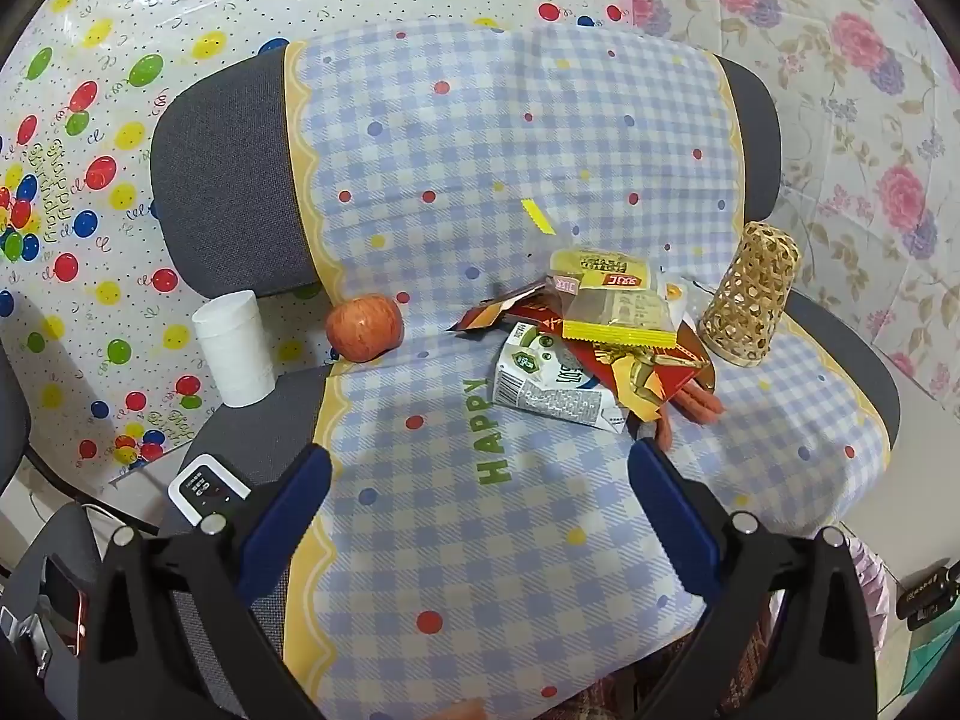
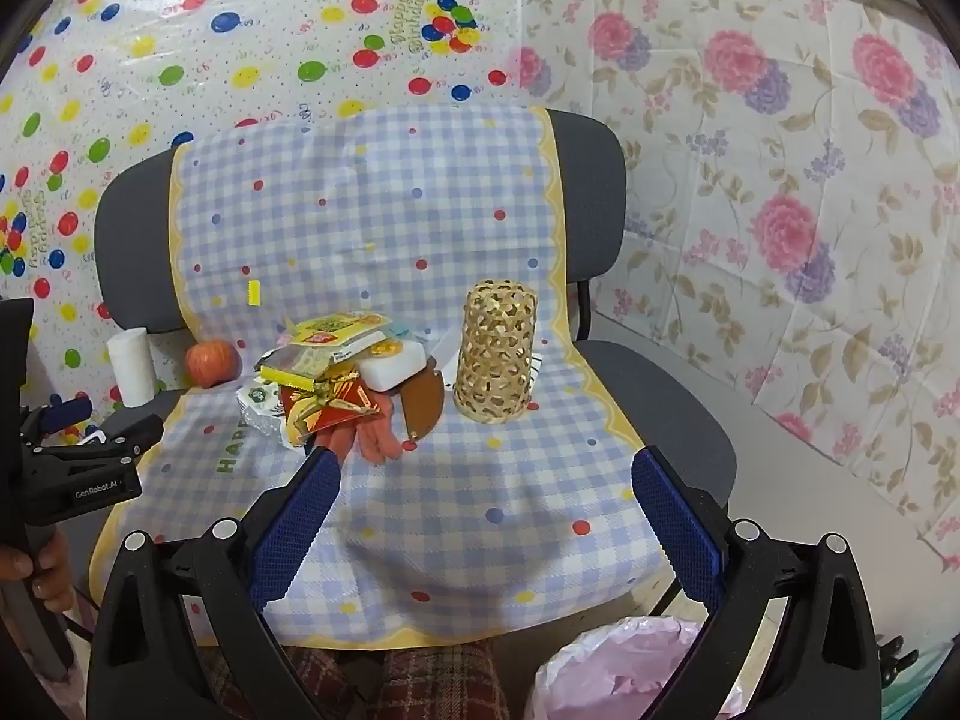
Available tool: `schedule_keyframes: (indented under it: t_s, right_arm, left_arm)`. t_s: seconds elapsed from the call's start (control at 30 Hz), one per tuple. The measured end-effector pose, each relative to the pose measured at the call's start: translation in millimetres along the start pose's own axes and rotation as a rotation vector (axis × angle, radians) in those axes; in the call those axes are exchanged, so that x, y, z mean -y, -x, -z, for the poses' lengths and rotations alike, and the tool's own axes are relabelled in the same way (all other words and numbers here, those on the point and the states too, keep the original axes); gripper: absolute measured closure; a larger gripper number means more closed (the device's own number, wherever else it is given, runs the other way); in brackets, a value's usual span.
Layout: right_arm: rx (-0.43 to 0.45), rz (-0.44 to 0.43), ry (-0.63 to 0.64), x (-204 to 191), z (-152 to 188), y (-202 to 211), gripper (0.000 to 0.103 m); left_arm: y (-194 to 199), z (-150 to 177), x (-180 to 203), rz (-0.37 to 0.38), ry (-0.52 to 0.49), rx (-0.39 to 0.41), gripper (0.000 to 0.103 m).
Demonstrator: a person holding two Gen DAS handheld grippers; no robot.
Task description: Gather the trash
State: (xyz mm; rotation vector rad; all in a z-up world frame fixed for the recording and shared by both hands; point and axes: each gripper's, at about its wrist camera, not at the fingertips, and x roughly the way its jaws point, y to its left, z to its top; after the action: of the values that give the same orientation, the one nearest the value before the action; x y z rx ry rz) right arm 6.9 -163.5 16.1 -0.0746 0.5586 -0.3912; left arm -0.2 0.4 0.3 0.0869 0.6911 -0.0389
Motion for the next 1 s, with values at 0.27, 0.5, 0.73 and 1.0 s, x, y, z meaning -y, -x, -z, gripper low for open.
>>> schedule_keyframes:
  t_s: [0.27,0.5,0.73,1.0]
  right_arm:
    - [0.001,0.003,-0.002,3.3,-1.6,3.5,0.006]
    - [-0.004,0.009,0.007,8.5,-0.6,8.6,0.006]
    - [-0.004,-0.002,0.012,16.3,-1.7,15.0,0.006]
    - [-0.005,-0.002,0.012,21.3,-1.9,19.0,0.006]
  left_arm:
    - [-0.2,-0.1,-0.1,-0.008,-0.006,-0.002,0.007]
    - [2.2,-2.2,-1.9,-0.011,-0.004,-0.001,0.007]
    - [-0.7,-6.6,-7.1,-0.016,0.001,0.000,0.007]
    - [-1.5,-7.0,-7.9,-0.016,0.003,0.000,0.007]
